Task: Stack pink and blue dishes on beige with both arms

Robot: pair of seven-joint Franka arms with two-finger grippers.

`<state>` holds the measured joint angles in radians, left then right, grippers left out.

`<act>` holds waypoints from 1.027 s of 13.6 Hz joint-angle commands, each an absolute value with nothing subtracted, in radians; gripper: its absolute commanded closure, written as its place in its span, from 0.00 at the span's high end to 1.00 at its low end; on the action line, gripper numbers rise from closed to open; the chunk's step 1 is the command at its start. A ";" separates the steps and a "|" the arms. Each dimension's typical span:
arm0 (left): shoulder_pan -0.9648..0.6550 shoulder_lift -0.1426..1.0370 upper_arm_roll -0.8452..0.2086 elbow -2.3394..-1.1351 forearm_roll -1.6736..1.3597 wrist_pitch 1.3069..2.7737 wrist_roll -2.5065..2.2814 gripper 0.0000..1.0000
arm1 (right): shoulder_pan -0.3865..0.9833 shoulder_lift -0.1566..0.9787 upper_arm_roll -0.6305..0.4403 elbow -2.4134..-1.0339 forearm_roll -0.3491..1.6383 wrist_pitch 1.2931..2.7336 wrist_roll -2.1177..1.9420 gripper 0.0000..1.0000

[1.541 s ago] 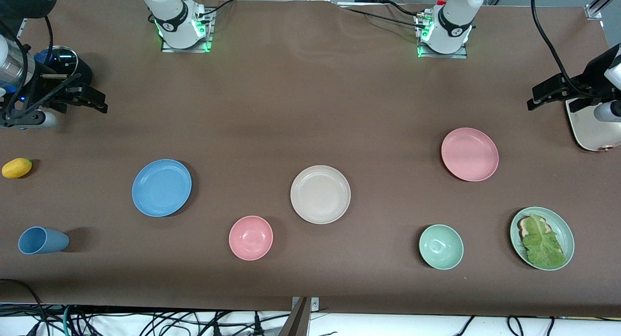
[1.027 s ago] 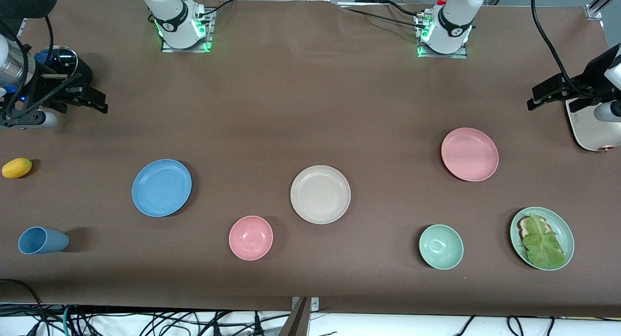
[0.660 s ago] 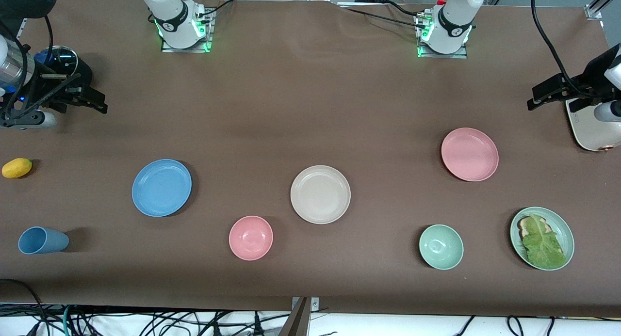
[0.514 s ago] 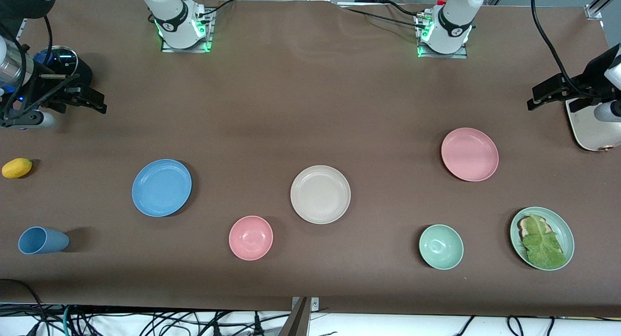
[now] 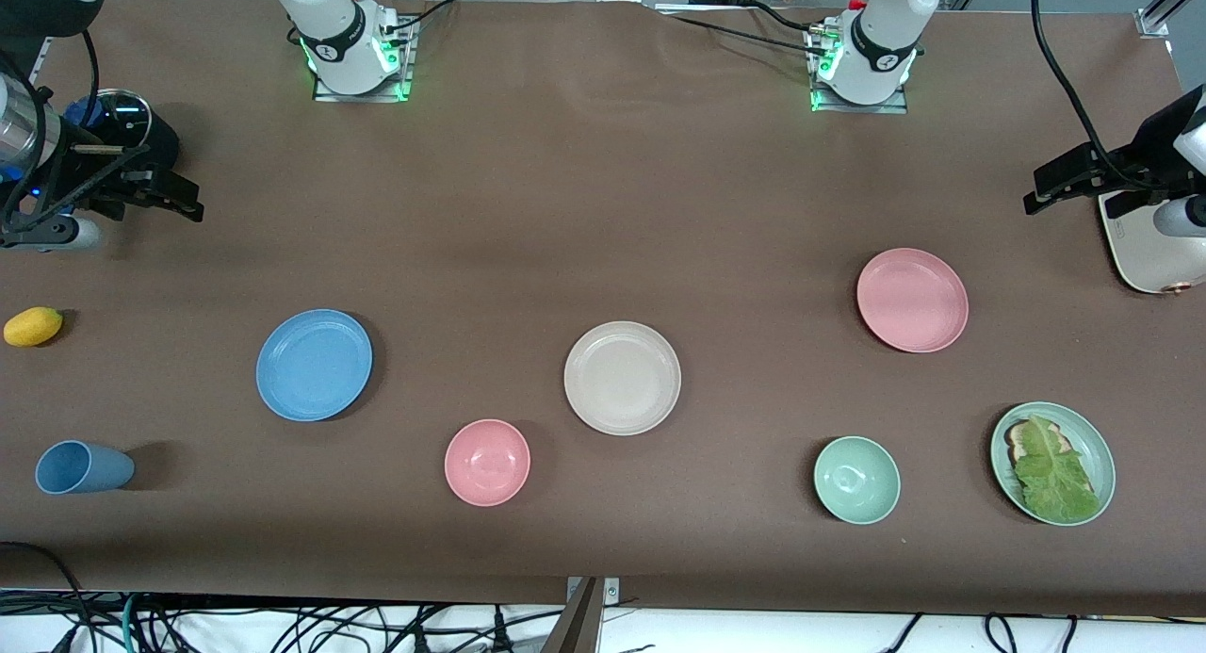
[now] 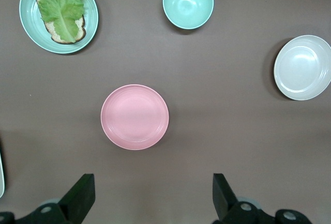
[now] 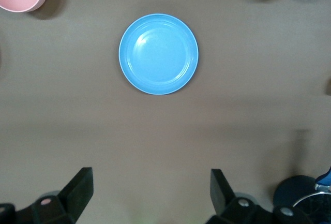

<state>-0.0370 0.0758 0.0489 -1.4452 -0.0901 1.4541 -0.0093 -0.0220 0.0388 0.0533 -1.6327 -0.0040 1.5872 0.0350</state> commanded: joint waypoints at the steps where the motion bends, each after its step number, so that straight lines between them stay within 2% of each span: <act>1: -0.035 0.077 0.046 -1.440 -0.072 1.459 -0.006 1.00 | -0.025 0.038 0.055 -1.620 0.011 1.585 0.044 1.00; 8: -0.035 0.103 0.046 -1.436 -0.074 1.460 -0.008 1.00 | -0.025 0.038 0.055 -1.620 0.015 1.585 0.044 1.00; 12: -0.035 0.179 0.046 -1.425 -0.072 1.462 -0.008 1.00 | -0.025 0.038 0.055 -1.620 0.015 1.586 0.044 1.00; 14: -0.035 0.237 0.046 -1.425 -0.072 1.508 -0.008 1.00 | -0.025 0.038 0.055 -1.621 0.015 1.586 0.044 1.00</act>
